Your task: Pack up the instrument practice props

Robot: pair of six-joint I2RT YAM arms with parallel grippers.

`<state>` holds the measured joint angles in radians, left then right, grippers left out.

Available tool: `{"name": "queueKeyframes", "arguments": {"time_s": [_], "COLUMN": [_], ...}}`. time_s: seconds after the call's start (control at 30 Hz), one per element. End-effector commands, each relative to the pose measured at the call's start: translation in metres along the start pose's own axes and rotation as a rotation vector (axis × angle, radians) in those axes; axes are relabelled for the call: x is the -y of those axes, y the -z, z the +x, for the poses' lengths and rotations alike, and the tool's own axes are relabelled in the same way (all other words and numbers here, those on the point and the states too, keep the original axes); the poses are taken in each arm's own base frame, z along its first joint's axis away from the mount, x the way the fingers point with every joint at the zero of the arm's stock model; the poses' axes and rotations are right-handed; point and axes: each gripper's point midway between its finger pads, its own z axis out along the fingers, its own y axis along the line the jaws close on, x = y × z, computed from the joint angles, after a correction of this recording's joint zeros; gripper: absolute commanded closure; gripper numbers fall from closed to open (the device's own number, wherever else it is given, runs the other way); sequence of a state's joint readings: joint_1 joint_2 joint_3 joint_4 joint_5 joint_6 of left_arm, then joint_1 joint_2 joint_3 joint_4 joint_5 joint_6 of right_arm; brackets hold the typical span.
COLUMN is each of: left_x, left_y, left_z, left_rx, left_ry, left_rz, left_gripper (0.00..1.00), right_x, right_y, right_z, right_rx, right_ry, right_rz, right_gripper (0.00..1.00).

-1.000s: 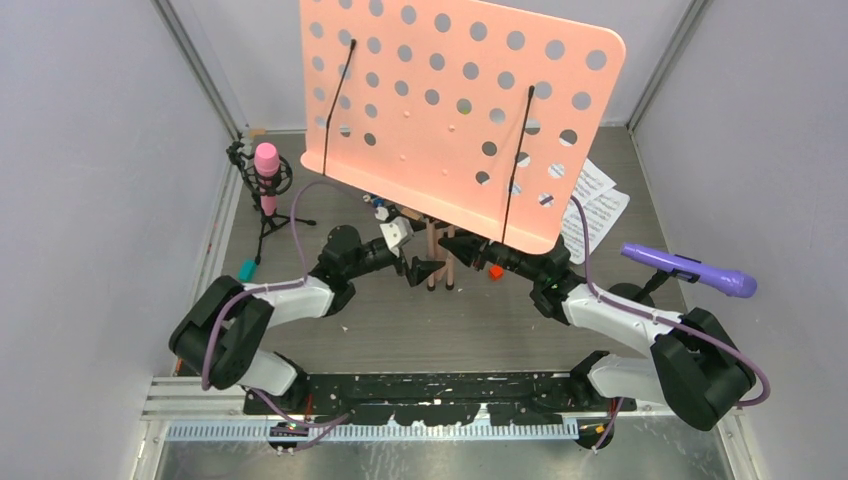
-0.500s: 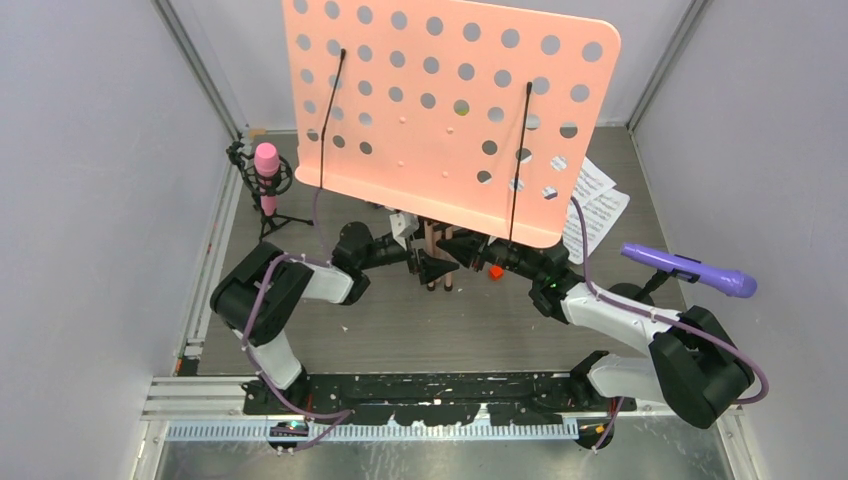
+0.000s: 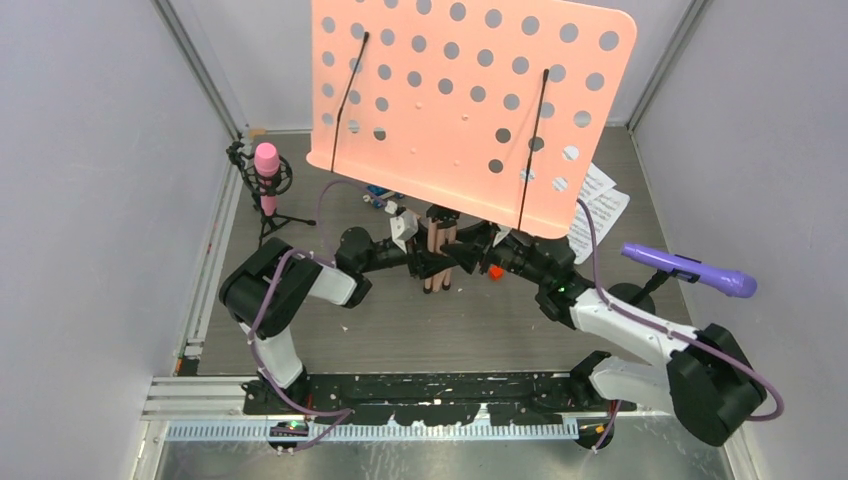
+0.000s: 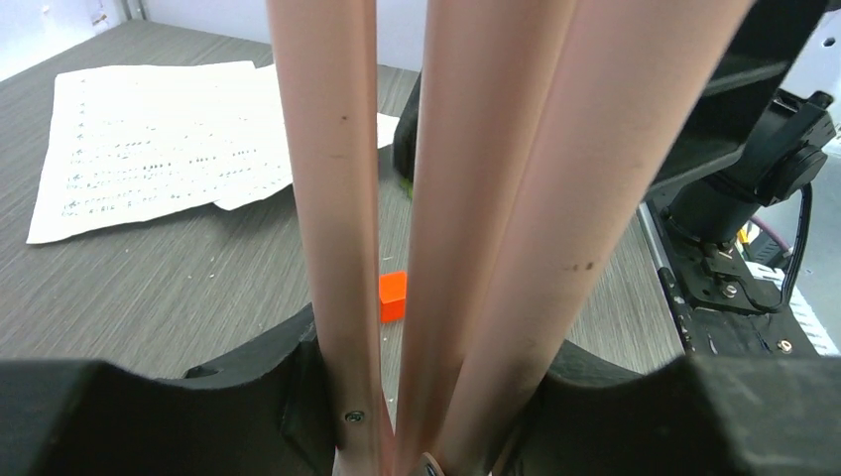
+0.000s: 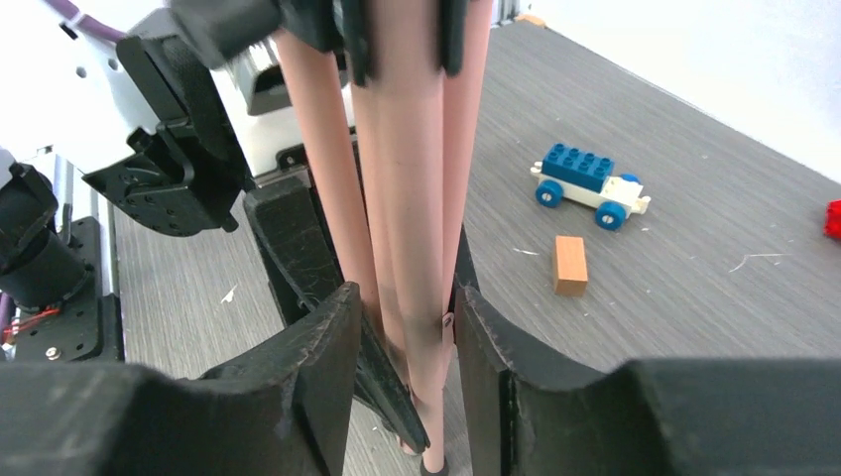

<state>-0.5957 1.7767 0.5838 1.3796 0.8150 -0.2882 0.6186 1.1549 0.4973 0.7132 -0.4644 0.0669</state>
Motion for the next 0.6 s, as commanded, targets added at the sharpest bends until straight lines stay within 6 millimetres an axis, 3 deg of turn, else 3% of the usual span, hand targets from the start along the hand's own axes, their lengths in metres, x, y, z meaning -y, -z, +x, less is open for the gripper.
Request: {"name": "queueKeyframes", "arguments": {"time_s": [0.0,0.13,0.17,0.23,0.37,0.57], "left_x": [0.000,0.001,0.000,0.001,0.001,0.002], "left_y": [0.001,0.001,0.001,0.002,0.003,0.003], "left_z": [-0.012,-0.009,-0.009,-0.009,-0.009,-0.009], "left_rx": [0.044,0.039,0.039,0.039,0.040,0.040], "left_ry": [-0.021,0.010,0.011,0.014,0.021,0.033], "left_rz": [-0.027,-0.027,-0.029,-0.033,-0.036,-0.039], "left_gripper": [1.00,1.00,1.00,1.00,1.00,1.00], "right_x": [0.003,0.001,0.001,0.001,0.003,0.004], "right_y": [0.017,0.029,0.031,0.035,0.032,0.002], "right_z": [-0.017,-0.024,-0.025,-0.030,-0.047,-0.067], "right_rx": [0.015,0.020,0.029,0.066,0.181,0.310], "right_ry": [0.047,0.036,0.024,-0.010,-0.074,-0.101], "right_rz": [0.073,0.097,0.105,0.129,0.156,0.174], "right_gripper": [0.51,0.38,0.26,0.14,0.03,0.00]}}
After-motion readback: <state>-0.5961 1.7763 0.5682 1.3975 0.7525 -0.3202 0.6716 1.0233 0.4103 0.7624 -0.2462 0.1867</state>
